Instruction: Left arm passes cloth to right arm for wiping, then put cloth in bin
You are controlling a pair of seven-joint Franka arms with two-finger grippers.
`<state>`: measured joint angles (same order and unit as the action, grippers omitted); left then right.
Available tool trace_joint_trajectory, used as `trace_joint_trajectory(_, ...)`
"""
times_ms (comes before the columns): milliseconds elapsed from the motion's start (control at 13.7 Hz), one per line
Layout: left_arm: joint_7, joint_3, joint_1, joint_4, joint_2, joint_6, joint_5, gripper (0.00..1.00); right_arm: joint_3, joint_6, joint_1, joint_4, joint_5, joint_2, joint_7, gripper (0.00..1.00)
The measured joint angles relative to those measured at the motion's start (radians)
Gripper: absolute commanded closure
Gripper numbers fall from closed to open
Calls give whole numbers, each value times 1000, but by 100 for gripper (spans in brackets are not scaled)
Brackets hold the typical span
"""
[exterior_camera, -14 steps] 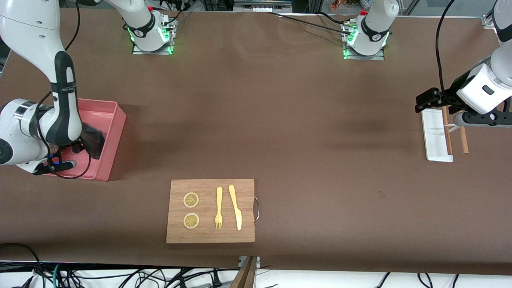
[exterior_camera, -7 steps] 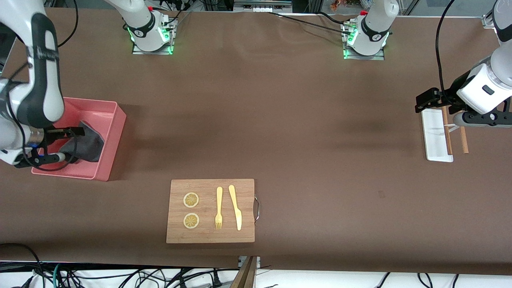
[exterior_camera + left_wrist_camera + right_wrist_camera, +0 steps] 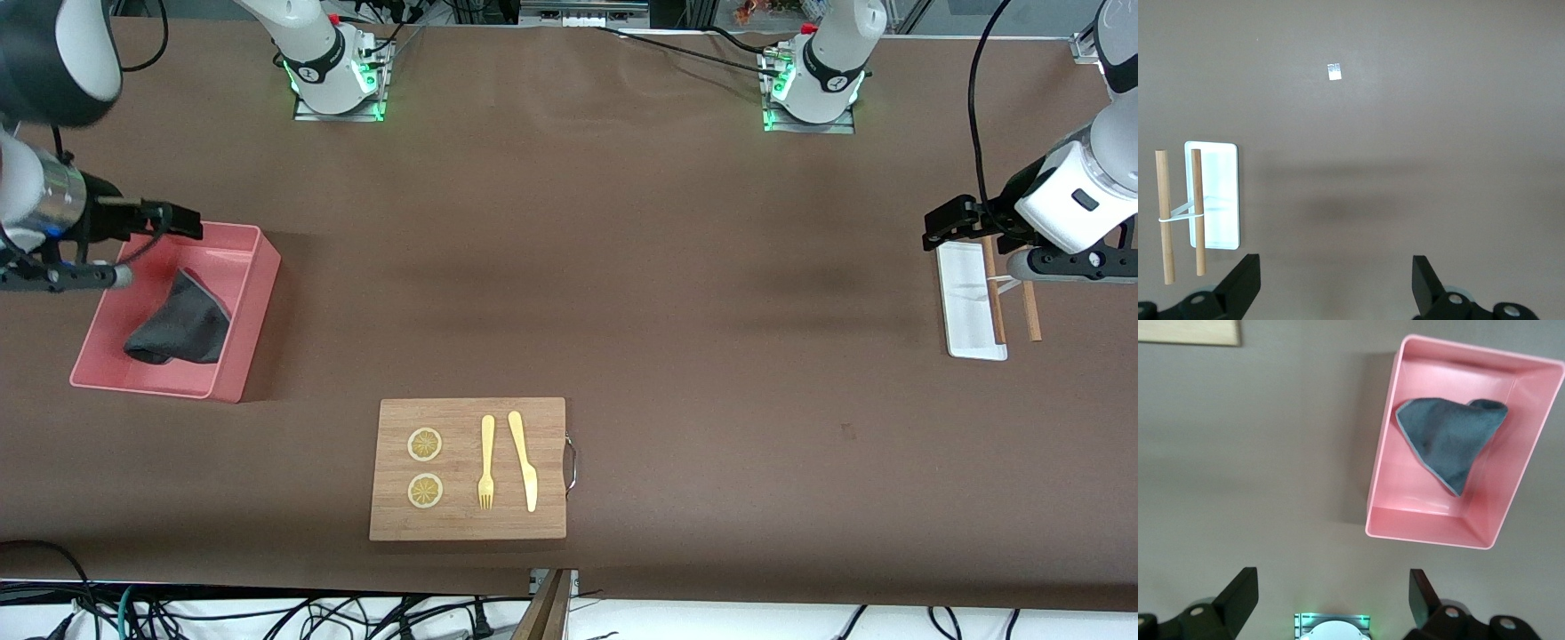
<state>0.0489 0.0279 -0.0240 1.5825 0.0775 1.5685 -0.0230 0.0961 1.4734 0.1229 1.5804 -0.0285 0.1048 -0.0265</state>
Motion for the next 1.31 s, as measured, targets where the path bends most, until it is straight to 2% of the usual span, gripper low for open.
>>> trace_joint_trajectory(146, 0, 0, 0, 0, 0, 0, 0, 0, -37, -23, -41, 1, -1, -47, 0, 0)
trace_joint_trajectory(510, 0, 0, 0, 0, 0, 0, 0, 0, -49, -23, -145, -4, -2, -101, -3, 0)
trace_joint_trajectory(874, 0, 7, -2, -43, 0, 0, 0, 0, -84, -19, -169, -5, 2, -129, 17, 0)
trace_joint_trajectory(1311, 0, 7, -2, -46, 0, 0, 0, 0, -95, -36, -172, -13, 12, -120, 32, 0)
